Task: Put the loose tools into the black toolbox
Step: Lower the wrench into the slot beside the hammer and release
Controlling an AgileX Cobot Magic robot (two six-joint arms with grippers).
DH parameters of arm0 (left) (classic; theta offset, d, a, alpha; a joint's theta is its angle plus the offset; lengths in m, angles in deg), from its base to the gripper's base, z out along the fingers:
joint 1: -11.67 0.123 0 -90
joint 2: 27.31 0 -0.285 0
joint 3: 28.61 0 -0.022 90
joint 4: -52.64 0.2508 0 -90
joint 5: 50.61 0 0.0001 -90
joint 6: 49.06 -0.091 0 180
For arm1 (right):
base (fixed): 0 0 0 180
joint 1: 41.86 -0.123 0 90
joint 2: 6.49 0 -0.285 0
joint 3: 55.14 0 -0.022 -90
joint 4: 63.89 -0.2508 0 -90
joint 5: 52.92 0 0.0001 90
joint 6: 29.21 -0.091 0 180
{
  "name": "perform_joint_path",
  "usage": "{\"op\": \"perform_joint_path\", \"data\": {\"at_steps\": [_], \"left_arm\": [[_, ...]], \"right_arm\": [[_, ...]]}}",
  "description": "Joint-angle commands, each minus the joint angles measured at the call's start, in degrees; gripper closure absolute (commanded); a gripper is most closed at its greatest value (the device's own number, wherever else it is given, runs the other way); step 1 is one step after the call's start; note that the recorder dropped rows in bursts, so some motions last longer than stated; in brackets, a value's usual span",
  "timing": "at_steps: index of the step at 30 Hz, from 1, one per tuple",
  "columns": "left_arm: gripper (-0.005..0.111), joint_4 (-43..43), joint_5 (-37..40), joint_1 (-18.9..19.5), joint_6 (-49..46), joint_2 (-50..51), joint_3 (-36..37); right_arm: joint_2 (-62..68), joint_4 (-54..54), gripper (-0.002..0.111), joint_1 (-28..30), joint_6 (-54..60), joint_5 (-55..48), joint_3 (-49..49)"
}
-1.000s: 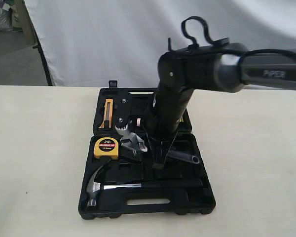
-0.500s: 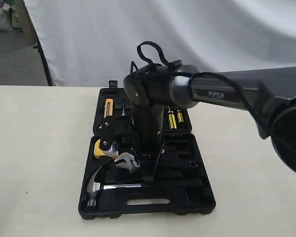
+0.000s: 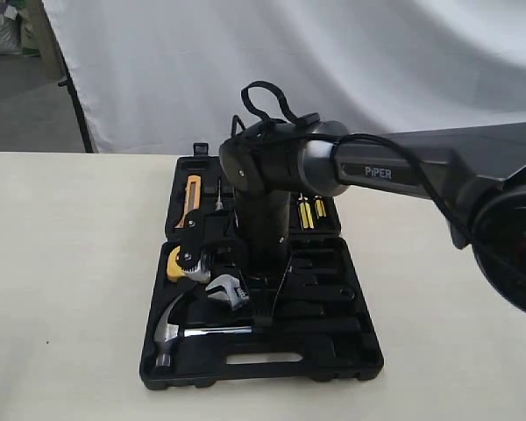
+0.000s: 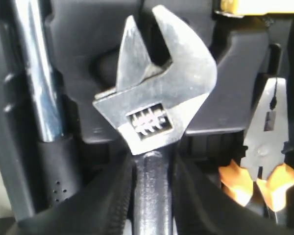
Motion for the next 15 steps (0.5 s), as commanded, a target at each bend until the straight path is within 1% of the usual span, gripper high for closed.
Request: {"op": "perform_joint_path", "data": {"at_steps": [1,8,15], "left_arm": [[0.106,0.0,0.0,-0.3,0.4,-0.2,0.2],[0.106,0.0,0.0,-0.3,0.4,-0.2,0.2],[0.106,0.0,0.0,-0.3,0.4,-0.2,0.2]], "right_arm": [[0.0,0.7,0.109,0.3,-0.2,2.4,-0.1],[0.0,-1.6,0.109,0.3,-0.2,4.4,-0.1],[1.0,-2.4,0.109,0.3,-0.2,4.2,-0.1]]}}
